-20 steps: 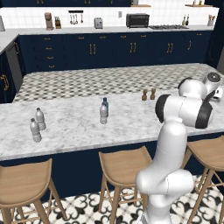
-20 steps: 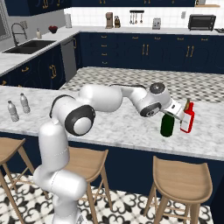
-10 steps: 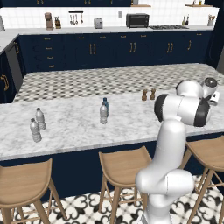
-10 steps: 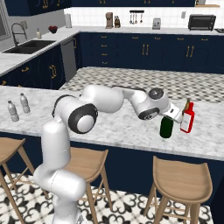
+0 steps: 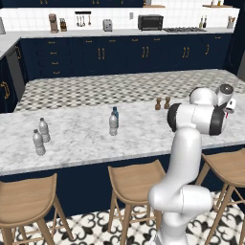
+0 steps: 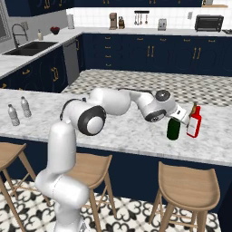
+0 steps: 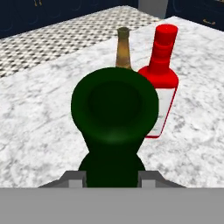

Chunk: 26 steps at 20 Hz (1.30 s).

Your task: Move the plastic bottles in the middle to the plastics group, and the glass bottles in the middle to the glass group.

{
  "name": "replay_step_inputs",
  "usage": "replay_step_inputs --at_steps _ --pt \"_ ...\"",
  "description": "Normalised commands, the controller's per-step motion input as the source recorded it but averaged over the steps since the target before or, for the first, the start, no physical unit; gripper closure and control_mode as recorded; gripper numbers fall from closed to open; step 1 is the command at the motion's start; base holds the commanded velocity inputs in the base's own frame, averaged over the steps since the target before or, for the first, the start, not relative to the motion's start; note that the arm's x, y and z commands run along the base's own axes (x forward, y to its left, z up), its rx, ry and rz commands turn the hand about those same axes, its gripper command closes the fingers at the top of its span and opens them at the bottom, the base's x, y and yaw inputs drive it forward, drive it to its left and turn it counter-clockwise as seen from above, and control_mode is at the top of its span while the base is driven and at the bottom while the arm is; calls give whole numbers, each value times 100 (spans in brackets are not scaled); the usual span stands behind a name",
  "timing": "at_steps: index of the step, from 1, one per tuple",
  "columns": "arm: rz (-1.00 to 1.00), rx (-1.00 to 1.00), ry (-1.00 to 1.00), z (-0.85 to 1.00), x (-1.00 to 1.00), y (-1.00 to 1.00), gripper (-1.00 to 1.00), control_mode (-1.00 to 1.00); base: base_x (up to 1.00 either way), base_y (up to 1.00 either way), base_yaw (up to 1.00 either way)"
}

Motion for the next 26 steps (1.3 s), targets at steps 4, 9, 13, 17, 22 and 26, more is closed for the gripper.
replay_step_inputs --at_steps 4,9,13,17,22,26 --pt "0 2 0 0 10 -14 100 -100 0 0 0" --pt "0 0 0 0 7 -9 100 -100 0 0 0" --pt "0 0 0 -4 3 -6 100 -100 0 0 0" --pt "0 0 0 -34 3 0 100 -100 0 0 0" --pt "0 0 0 -33 5 0 100 -100 0 0 0" --pt "0 0 0 -9 1 0 100 -100 0 0 0"
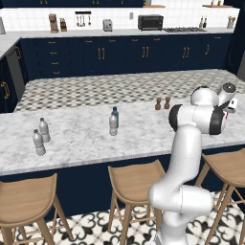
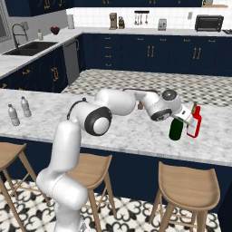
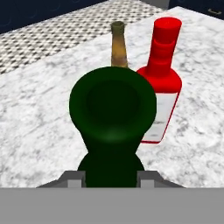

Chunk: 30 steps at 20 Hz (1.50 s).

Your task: Move the plastic bottles in the middle to the plastics group, and the glass bottles in the middle to the glass group.

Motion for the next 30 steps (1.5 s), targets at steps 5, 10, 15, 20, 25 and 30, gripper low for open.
replay_step_inputs --at_steps 5,10,15,20,25,30 --pt "0 0 0 0 0 0 -100 -100 0 0 0" --pt "0 0 0 0 0 0 -100 -100 0 0 0" --pt "0 0 0 2 0 0 -100 -100 0 0 0" --pt "0 0 0 15 -4 0 -100 -100 0 0 0" --pt "0 0 -3 35 -32 13 -100 -100 0 0 0" --pt "0 0 -3 36 -70 40 -100 -100 0 0 0"
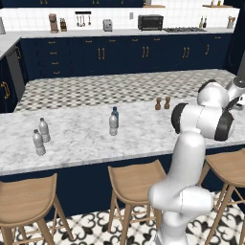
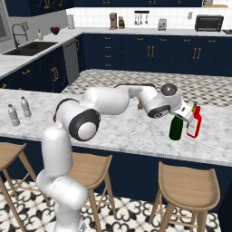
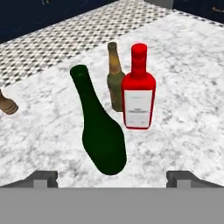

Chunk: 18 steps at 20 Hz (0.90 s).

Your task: Move the plastic bottles in the middle to the plastics group, and the glass bottles in the middle to the glass group.

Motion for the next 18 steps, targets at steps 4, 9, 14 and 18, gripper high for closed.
replay_step_inputs --at_steps 4,9,14,18 --pt "0 0 0 24 -77 51 -100 -100 0 0 0" --pt "1 0 6 27 -59 79 -100 -100 0 0 0" --pt "8 -3 33 53 -6 99 -100 -100 0 0 0" --pt "19 -1 50 40 0 100 -100 -100 0 0 0"
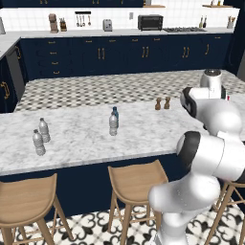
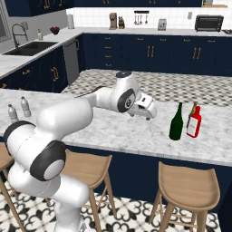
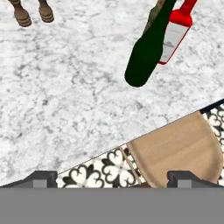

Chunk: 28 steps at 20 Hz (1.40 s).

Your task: Move the plastic bottles in the middle to the plastics group, and the glass bottles in the middle to the glass group.

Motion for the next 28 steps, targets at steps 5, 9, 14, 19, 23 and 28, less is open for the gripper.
replay_step_inputs --at_steps 5,9,14,19,23,28 --pt "9 0 5 6 0 68 -100 -100 0 0 0" --pt "21 7 0 -7 24 100 -100 -100 0 0 0" --pt "35 13 2 -11 37 100 -100 -100 0 0 0" --pt "36 14 6 -17 41 100 -100 -100 0 0 0" --pt "30 8 5 -9 33 100 -100 -100 0 0 0" --pt "3 -7 0 13 0 95 -100 -100 0 0 0"
